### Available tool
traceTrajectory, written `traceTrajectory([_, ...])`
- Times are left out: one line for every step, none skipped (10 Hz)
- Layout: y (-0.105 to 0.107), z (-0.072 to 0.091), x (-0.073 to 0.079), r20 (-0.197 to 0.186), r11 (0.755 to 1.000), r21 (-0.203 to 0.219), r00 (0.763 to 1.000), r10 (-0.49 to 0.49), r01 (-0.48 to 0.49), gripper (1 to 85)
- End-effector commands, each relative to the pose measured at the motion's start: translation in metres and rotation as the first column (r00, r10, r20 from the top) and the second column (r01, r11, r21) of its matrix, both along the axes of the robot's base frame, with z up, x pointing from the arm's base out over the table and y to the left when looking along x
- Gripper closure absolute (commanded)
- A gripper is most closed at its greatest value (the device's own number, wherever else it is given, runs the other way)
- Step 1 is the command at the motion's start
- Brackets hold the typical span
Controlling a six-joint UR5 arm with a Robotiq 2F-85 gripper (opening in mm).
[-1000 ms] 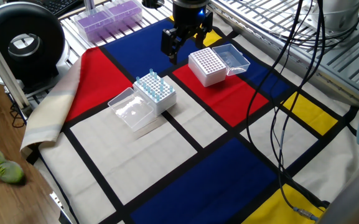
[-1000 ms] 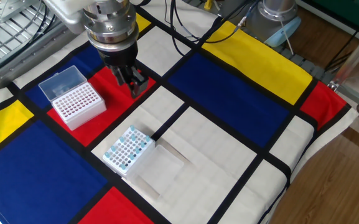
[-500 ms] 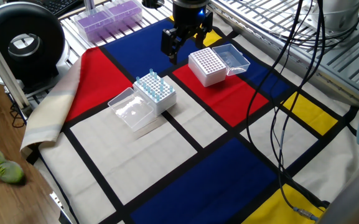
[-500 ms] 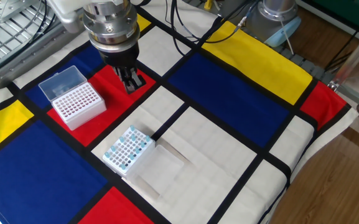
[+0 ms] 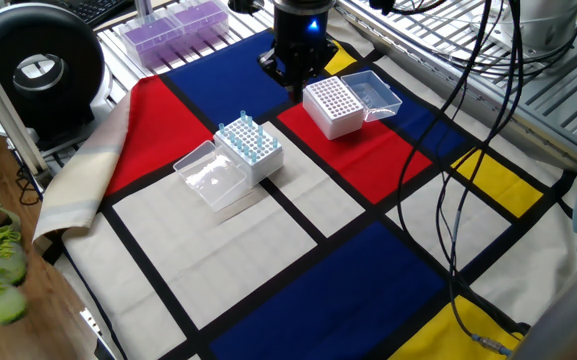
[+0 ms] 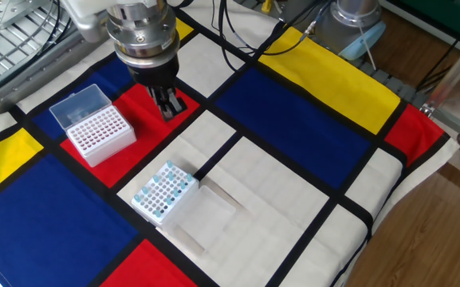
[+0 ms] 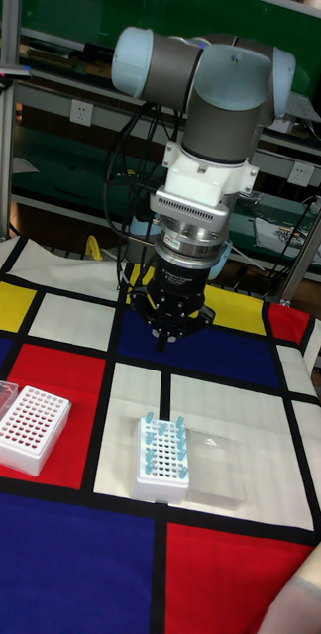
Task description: Transfer all medium pipette tips from one holder to another
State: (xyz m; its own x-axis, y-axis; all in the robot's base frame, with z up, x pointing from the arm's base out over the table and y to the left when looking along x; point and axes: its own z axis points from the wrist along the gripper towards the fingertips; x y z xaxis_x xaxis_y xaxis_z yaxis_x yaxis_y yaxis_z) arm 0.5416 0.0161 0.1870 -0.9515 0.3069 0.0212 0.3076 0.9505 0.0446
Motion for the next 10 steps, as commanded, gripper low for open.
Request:
traceTrajectory([0.0041,0.0009,0.001,0.004,1.0,0.019,1.0,-0.011,0.01,84.7])
traceTrajectory([0.0041,0.0007,0.001,0.004,1.0,0.019,1.0,-0.009,0.009,84.7])
traceTrajectory([0.0041,0.0004,0.0011,0.004,1.0,0.019,1.0,-0.007,0.007,84.7])
traceTrajectory([0.0037,-0.0001,0.0011,0.004,1.0,0.018,1.0,-0.006,0.006,84.7])
traceTrajectory([0.0038,-0.0004,0.0016,0.005,1.0,0.018,1.0,-0.004,0.004,84.7])
traceTrajectory([0.0026,-0.0007,0.0017,0.006,1.0,0.013,1.0,-0.001,0.001,84.7])
traceTrajectory([0.0023,-0.0007,0.0017,0.006,1.0,0.012,1.0,0.002,-0.002,84.7])
traceTrajectory([0.0028,-0.0003,0.0021,0.006,1.0,0.012,1.0,0.003,-0.003,84.7])
traceTrajectory([0.0023,-0.0004,0.0021,0.006,1.0,0.01,1.0,0.003,-0.003,84.7])
traceTrajectory([0.0022,-0.0005,0.002,0.006,1.0,0.01,1.0,0.002,-0.002,84.7])
